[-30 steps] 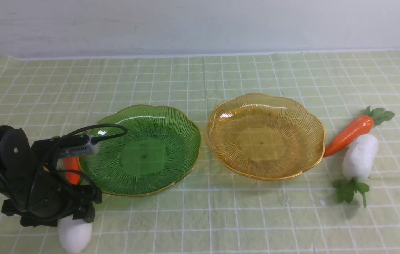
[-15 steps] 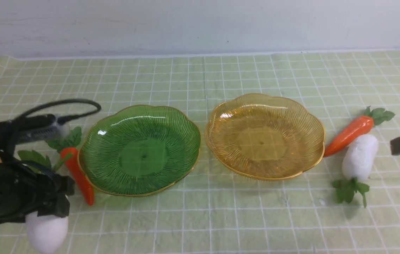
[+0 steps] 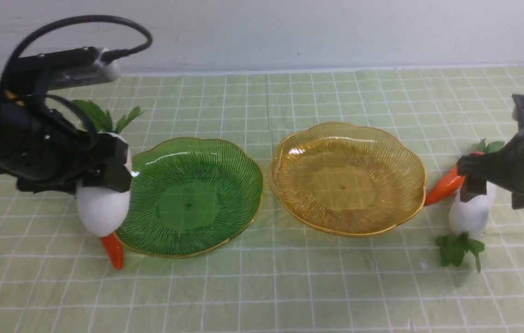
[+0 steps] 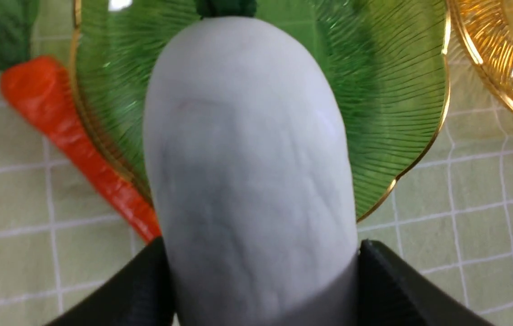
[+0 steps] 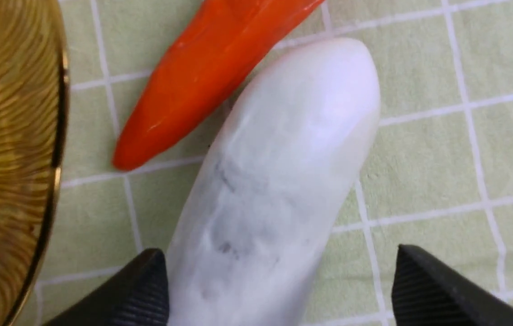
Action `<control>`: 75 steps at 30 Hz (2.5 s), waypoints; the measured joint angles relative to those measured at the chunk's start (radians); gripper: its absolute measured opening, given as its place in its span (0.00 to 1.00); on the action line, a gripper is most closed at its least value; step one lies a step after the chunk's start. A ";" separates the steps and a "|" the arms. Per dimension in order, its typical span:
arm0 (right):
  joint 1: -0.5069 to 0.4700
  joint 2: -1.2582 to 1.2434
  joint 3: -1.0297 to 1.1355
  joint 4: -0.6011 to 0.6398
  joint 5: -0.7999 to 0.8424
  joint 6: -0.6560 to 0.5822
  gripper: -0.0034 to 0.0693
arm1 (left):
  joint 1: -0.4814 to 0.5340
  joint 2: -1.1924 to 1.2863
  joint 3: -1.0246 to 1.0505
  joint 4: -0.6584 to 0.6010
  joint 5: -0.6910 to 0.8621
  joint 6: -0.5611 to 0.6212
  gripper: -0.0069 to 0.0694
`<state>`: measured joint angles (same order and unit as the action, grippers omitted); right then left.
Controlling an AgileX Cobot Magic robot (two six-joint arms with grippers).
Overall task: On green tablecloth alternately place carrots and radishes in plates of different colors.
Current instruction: 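Pick up the white radish and place it in the left plate, then place the white radish onto the plate beside the other radish with the right gripper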
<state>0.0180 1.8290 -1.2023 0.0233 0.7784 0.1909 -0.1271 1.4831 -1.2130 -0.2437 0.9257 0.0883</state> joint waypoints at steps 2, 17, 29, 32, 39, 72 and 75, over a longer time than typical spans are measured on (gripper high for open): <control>0.000 0.041 -0.008 0.004 -0.018 0.003 0.88 | -0.021 0.088 -0.039 -0.013 -0.025 0.068 0.68; 0.006 -0.080 -0.015 0.066 0.123 -0.045 0.74 | -0.037 0.341 -0.146 -0.026 -0.085 0.109 0.70; 0.353 -0.032 -0.261 0.563 0.091 -0.352 0.74 | -0.014 0.319 -0.245 0.078 0.078 -0.048 0.59; 0.418 0.097 -0.391 0.588 0.092 -0.358 0.74 | 0.022 0.268 -0.242 0.112 0.131 -0.061 0.23; 0.480 0.351 -0.665 0.653 0.155 -0.347 0.74 | 0.159 0.115 -0.099 0.114 0.138 -0.100 0.08; 0.463 0.374 -1.108 0.494 0.472 -0.300 0.76 | 0.262 0.420 -0.006 -0.016 -0.388 -0.240 0.83; 0.463 0.361 -1.108 0.474 0.475 -0.302 0.76 | 0.262 0.444 -0.006 -0.047 -0.421 -0.244 0.83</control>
<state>0.4809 2.1900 -2.3102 0.4973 1.2536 -0.1113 0.1348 1.9276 -1.2191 -0.2902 0.5052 -0.1557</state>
